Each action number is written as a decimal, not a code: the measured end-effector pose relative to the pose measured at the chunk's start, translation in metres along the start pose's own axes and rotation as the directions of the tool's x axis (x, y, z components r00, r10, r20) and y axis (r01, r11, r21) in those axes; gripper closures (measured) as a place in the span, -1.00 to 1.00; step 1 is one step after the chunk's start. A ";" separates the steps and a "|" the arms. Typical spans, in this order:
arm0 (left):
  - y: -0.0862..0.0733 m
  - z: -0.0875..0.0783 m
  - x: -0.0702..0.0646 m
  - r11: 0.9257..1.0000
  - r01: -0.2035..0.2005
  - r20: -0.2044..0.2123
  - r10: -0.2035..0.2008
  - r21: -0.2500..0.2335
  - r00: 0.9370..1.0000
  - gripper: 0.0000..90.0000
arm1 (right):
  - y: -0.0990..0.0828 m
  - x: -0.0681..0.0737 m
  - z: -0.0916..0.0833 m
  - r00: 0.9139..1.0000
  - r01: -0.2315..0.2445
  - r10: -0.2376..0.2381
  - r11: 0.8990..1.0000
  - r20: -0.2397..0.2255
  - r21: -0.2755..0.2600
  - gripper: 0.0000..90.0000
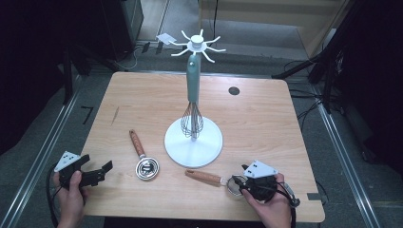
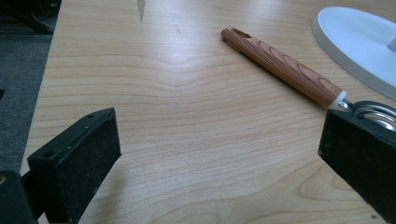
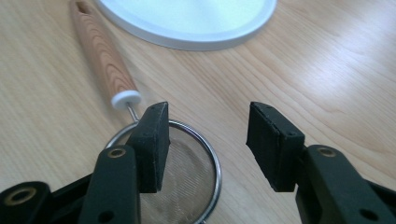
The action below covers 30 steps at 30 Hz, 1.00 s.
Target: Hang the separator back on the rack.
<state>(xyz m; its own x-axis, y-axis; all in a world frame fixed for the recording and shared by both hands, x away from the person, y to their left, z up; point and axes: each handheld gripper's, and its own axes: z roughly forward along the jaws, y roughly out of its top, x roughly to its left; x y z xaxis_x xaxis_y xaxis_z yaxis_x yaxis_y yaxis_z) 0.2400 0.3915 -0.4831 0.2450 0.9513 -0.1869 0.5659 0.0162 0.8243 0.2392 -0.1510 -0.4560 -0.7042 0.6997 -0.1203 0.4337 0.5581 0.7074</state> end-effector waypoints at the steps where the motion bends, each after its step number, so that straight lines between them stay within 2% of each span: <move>1: 0.000 0.000 0.000 1.000 0.003 0.001 -0.003 -0.001 1.000 -1.00 | 0.003 0.001 0.002 1.000 0.014 -0.013 1.000 -0.026 0.018 0.06; 4: 0.000 -0.001 0.001 1.000 0.006 0.003 -0.006 -0.001 1.000 -1.00 | 0.006 0.000 0.004 0.997 0.049 -0.047 0.998 -0.065 0.028 -0.06; 6: 0.000 -0.001 0.001 1.000 0.006 0.003 -0.006 -0.002 1.000 -1.00 | 0.008 -0.001 0.004 0.995 0.055 -0.052 0.998 -0.091 0.027 -0.06; 8: 0.000 -0.001 0.001 1.000 0.006 0.003 -0.006 -0.002 1.000 -1.00 | 0.010 -0.002 0.004 0.993 0.065 -0.062 0.998 -0.097 0.024 -0.03; 11: 0.000 0.000 0.001 1.000 0.005 0.003 -0.005 -0.001 1.000 -1.00 | 0.018 -0.002 0.004 0.986 0.086 -0.079 0.996 -0.147 0.036 0.20; 12: 0.000 0.000 0.001 1.000 0.005 0.003 -0.005 -0.001 1.000 -1.00 | 0.018 -0.002 0.004 0.986 0.086 -0.079 0.996 -0.147 0.036 0.20; 13: 0.000 0.000 0.001 1.000 0.006 0.003 -0.006 0.001 1.000 -1.00 | 0.022 -0.001 0.006 0.980 0.104 -0.094 0.993 -0.177 0.048 0.24; 14: 0.000 0.000 0.001 1.000 0.006 0.002 -0.006 0.000 1.000 -1.00 | 0.022 -0.001 0.006 0.980 0.104 -0.094 0.993 -0.177 0.048 0.24; 16: 0.000 0.000 0.001 1.000 0.005 0.002 -0.005 -0.001 1.000 -1.00 | 0.026 0.000 0.010 0.973 0.143 -0.128 0.988 -0.192 0.065 0.27; 20: 0.000 -0.001 0.001 1.000 0.004 0.002 -0.004 -0.001 1.000 -1.00 | 0.032 0.000 0.015 0.964 0.160 -0.135 0.983 -0.231 0.095 0.34; 21: 0.000 -0.001 0.001 1.000 0.005 0.003 -0.005 -0.002 1.000 -1.00 | 0.032 0.000 0.015 0.964 0.160 -0.135 0.983 -0.231 0.095 0.34; 23: 0.000 0.000 0.001 1.000 0.004 0.001 -0.004 -0.001 1.000 -1.00 | 0.036 0.002 0.019 0.955 0.188 -0.154 0.975 -0.253 0.116 0.39; 25: 0.000 -0.001 0.001 1.000 0.003 0.002 -0.003 -0.001 1.000 -1.00 | 0.040 0.002 0.022 0.949 0.197 -0.155 0.971 -0.275 0.132 0.44; 26: 0.000 -0.001 0.001 1.000 0.003 0.002 -0.003 -0.001 1.000 -1.00 | 0.040 0.002 0.022 0.949 0.197 -0.155 0.971 -0.275 0.132 0.44; 28: 0.000 0.000 0.001 1.000 0.004 0.002 -0.004 -0.001 1.000 -1.00 | 0.044 0.003 0.027 0.941 0.207 -0.153 0.966 -0.302 0.154 0.50; 30: 0.000 0.000 0.001 1.000 0.004 0.002 -0.004 -0.001 1.000 -1.00 | 0.046 0.004 0.030 0.938 0.208 -0.147 0.963 -0.313 0.170 0.52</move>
<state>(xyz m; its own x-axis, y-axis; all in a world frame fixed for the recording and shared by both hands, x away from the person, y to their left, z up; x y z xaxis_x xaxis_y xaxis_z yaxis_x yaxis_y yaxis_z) 0.2398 0.3923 -0.4831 0.2444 0.9505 -0.1917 0.5658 0.0208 0.8243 0.2735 -0.1095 -0.4448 -0.9006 0.4347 0.0013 0.3671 0.7589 0.5380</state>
